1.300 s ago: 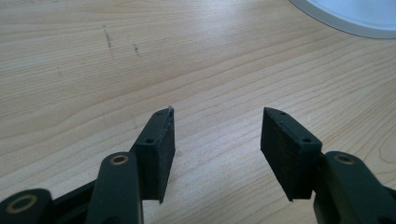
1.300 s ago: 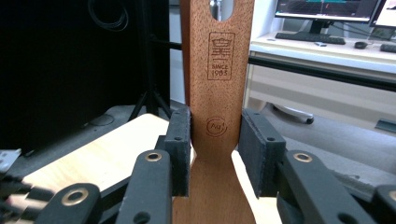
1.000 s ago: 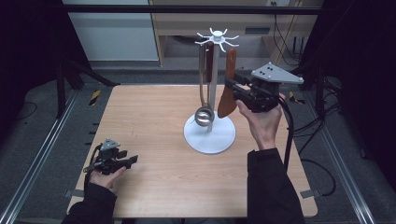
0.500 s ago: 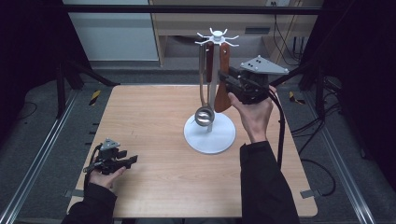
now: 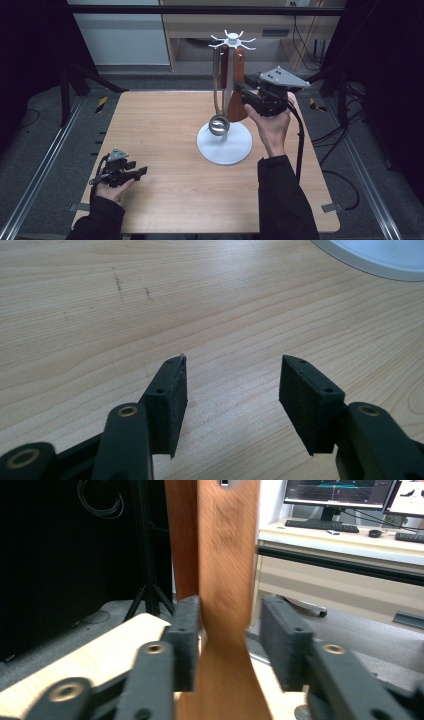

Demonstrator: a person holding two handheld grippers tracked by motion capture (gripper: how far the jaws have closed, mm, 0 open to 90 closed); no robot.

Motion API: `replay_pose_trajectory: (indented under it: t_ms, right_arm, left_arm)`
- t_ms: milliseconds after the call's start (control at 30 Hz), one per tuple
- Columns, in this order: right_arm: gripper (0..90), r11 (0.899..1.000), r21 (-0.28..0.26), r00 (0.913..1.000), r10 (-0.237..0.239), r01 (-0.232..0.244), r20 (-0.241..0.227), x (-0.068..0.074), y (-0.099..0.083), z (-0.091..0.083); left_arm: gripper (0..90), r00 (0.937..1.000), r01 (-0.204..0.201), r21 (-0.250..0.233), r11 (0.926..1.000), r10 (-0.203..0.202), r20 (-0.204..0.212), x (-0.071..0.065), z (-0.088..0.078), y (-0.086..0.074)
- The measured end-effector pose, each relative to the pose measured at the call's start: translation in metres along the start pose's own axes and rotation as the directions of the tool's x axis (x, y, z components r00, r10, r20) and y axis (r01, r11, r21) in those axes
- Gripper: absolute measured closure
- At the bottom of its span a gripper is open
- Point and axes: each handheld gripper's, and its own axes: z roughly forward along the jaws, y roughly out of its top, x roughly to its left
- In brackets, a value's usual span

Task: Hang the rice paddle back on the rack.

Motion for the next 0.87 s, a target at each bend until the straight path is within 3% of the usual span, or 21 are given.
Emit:
replay_pose_trajectory:
  t_ms: [167,267,433,667,767,867]
  right_arm:
    - [50.4,1.0,-0.011,0.9999,0.006,-0.006,-0.011,-0.009,-0.026,-0.02]
    - [44.2,1.0,0.002,0.9997,0.024,-0.024,0.007,-0.019,-0.049,-0.033]
    - [35.4,0.994,0.073,0.9963,0.073,-0.076,0.044,-0.037,-0.092,-0.044]
    - [27.9,0.972,0.194,0.99,0.126,-0.136,0.064,-0.054,-0.151,-0.048]
    - [25.8,0.954,0.245,0.9843,0.161,-0.174,0.073,-0.058,-0.177,-0.05]
    - [25.0,0.937,0.297,0.9822,0.164,-0.184,0.091,-0.062,-0.199,-0.054]
  left_arm:
    - [44.0,1.0,0.001,0.003,1.0,-0.001,-0.003,0.0,0.001,0.0]
    - [43.9,1.0,0.001,0.007,1.0,-0.001,-0.005,-0.001,0.002,0.0]
    - [43.1,1.0,-0.008,0.009,0.9999,0.008,-0.004,-0.002,0.004,-0.001]
    - [43.7,0.9994,-0.032,-0.008,0.9994,0.032,-0.009,-0.001,0.005,-0.002]
    - [44.6,0.999,-0.043,-0.021,0.9989,0.042,-0.016,-0.001,0.005,-0.003]
    - [45.5,0.9988,-0.047,-0.031,0.9984,0.047,-0.016,-0.001,0.005,-0.003]
